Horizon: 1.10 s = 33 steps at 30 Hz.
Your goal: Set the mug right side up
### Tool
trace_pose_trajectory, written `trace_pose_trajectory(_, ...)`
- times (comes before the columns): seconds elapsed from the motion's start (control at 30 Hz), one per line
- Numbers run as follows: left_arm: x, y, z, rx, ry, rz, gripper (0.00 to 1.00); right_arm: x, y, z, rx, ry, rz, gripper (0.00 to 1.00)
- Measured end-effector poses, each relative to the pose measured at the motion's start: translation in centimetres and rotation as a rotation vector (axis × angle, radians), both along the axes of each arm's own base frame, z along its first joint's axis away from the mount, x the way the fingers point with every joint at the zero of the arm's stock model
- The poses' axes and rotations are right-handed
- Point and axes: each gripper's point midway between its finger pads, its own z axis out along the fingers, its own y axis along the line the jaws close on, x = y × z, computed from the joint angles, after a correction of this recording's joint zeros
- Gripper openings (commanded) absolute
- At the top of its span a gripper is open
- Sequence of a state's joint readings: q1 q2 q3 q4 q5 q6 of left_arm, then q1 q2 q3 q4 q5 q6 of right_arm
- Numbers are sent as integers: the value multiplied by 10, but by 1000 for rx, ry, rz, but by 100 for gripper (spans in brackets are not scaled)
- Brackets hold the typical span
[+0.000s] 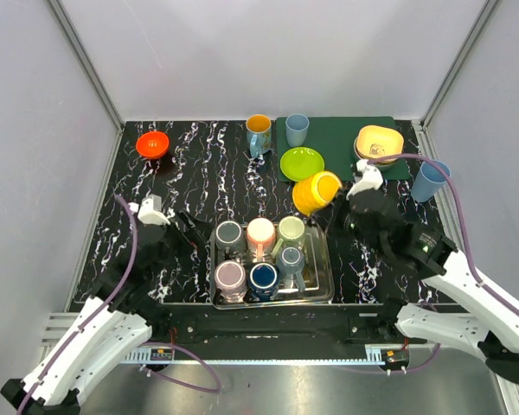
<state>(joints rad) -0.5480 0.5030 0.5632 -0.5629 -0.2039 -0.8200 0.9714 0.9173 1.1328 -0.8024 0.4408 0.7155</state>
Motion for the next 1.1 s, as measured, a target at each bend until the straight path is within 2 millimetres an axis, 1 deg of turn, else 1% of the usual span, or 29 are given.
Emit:
trace_pose_trajectory(0.03, 2, -5, 14, -39, -44, -17, 99, 4, 6, 8, 58, -1, 18, 0)
trace_pose_trajectory(0.1, 2, -16, 39, -120, -127, -56, 99, 24, 17, 23, 191, -10, 33, 0)
trace_pose_trajectory(0.17, 2, -29, 67, -211, -210, -112, 99, 42, 31, 31, 303, -19, 60, 0)
trace_pose_trajectory(0.23, 1, -45, 99, -316, -305, -182, 99, 56, 52, 34, 419, -14, 121, 0)
trace_pose_trajectory(0.27, -1, -52, 115, -370, -346, -220, 99, 61, 64, 35, 477, -6, 160, 0)
trace_pose_trajectory(0.33, -5, -66, 139, -459, -421, -294, 99, 66, 83, 39, 576, 7, 233, 0)
trace_pose_trajectory(0.43, -6, -86, 162, -575, -476, -392, 98, 67, 109, 54, 738, 15, 359, 0)
trace_pose_trajectory(0.47, -4, -93, 165, -602, -477, -416, 96, 66, 114, 58, 773, 13, 391, 0)
trace_pose_trajectory(0.5, -2, -98, 168, -623, -479, -434, 92, 65, 118, 65, 815, 7, 427, 0)
trace_pose_trajectory(0.57, 1, -106, 172, -669, -481, -464, 88, 61, 123, 77, 872, -13, 483, 0)
trace_pose_trajectory(0.63, 6, -115, 172, -710, -472, -489, 80, 57, 123, 87, 909, -35, 521, 0)
trace_pose_trajectory(0.77, 13, -125, 174, -774, -459, -518, 71, 47, 122, 105, 955, -85, 589, 0)
trace_pose_trajectory(0.83, 17, -128, 176, -801, -464, -522, 66, 44, 121, 108, 963, -98, 610, 0)
trace_pose_trajectory(0.9, 18, -129, 180, -826, -474, -527, 65, 42, 121, 109, 963, -99, 622, 0)
trace_pose_trajectory(1.1, 24, -134, 186, -869, -485, -536, 58, 41, 122, 98, 941, -78, 624, 0)
